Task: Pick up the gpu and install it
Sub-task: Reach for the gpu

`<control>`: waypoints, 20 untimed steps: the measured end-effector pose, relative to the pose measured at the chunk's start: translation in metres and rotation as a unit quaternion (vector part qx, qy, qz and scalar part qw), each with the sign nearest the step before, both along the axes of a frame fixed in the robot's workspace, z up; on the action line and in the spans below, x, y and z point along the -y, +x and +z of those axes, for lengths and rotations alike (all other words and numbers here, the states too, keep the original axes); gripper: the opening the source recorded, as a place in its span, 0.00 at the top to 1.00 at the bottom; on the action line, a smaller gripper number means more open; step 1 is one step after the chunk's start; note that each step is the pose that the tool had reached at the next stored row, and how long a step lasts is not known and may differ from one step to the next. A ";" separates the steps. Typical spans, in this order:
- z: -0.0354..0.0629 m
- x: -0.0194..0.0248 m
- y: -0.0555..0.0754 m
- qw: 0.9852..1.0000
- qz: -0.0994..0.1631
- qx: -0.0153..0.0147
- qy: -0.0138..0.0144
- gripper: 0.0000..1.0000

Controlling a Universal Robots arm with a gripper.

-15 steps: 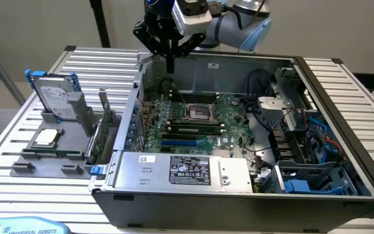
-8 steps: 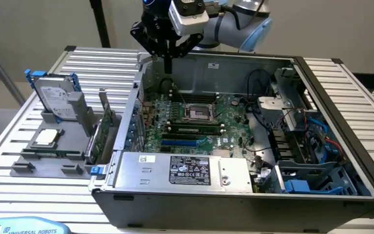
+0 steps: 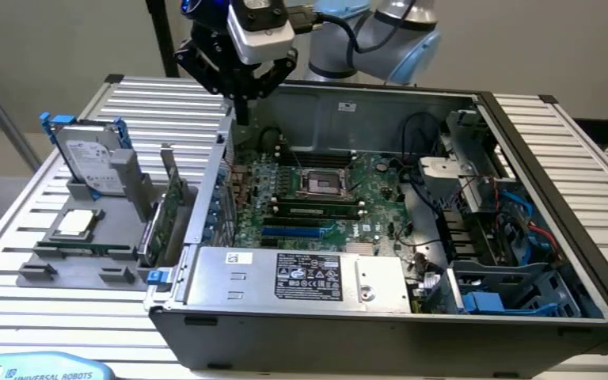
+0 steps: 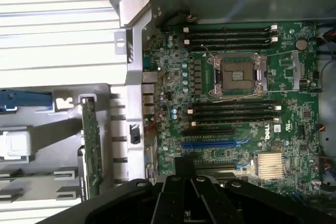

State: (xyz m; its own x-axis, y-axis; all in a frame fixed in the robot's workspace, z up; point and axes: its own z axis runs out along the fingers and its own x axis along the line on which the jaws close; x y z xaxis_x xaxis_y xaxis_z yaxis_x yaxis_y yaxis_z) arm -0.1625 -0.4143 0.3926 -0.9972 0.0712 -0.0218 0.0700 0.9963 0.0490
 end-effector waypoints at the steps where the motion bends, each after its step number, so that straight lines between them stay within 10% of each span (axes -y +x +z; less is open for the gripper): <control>1: 0.0000 0.0012 -0.005 1.000 0.000 0.000 0.000 0.89; 20: -0.0100 0.0078 -0.091 1.000 0.000 0.002 0.000 0.89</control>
State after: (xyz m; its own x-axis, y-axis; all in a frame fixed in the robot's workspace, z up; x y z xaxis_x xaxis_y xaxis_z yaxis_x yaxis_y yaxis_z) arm -0.2537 -0.4221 0.3826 -0.9971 0.0712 -0.0253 0.0699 0.9963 0.0492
